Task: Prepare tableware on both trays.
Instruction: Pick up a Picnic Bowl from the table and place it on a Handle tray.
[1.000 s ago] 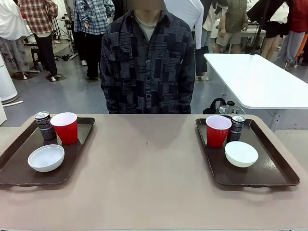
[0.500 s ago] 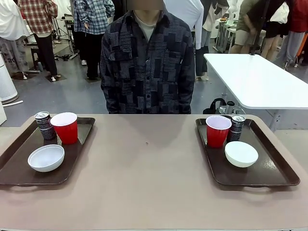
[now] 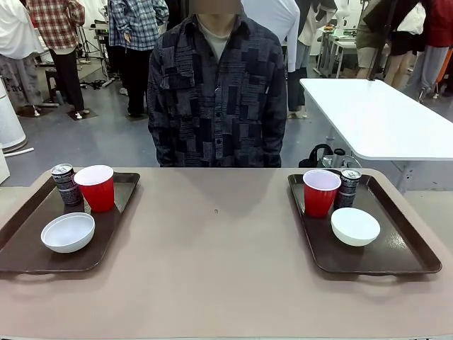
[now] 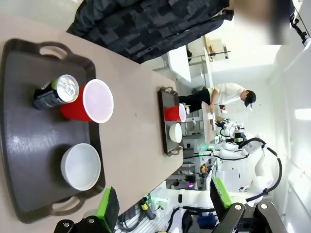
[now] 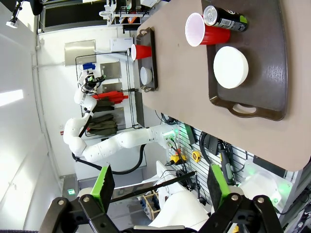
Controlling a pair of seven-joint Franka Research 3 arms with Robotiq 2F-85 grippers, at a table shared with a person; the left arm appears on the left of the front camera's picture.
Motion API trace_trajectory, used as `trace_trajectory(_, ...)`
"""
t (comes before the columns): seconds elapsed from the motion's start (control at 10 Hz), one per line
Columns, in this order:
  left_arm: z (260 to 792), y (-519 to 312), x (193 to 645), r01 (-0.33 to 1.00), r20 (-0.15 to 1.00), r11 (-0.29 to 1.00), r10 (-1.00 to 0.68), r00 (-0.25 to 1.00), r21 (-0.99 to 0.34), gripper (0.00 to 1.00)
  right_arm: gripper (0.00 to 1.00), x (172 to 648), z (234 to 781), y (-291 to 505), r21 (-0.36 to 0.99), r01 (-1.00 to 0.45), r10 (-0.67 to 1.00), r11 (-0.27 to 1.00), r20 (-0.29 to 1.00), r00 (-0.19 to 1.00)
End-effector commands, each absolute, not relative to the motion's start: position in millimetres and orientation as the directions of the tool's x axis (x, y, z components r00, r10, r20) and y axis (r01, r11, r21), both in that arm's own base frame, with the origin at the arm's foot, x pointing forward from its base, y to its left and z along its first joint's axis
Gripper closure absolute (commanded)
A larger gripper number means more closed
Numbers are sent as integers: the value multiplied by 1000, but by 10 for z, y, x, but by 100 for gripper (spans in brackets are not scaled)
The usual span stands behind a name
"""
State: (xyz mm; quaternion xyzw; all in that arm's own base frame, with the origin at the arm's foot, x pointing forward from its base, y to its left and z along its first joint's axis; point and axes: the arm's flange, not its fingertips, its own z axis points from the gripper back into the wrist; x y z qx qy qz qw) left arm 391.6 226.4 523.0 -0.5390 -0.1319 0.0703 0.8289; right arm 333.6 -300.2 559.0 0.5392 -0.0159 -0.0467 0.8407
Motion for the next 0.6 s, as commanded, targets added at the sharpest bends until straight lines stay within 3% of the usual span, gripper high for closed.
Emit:
trace_trajectory(0.0, 5232, 2271, 3900, 32, 147, 400, 261, 954, -916, 0, 0, 3307, 5560, -2976, 901, 57, -98, 430, -16, 995)
trace_trajectory(0.5, 5232, 2271, 3900, 32, 147, 400, 261, 954, -916, 0, 0, 3307, 5560, -2976, 901, 57, -98, 430, -16, 995)
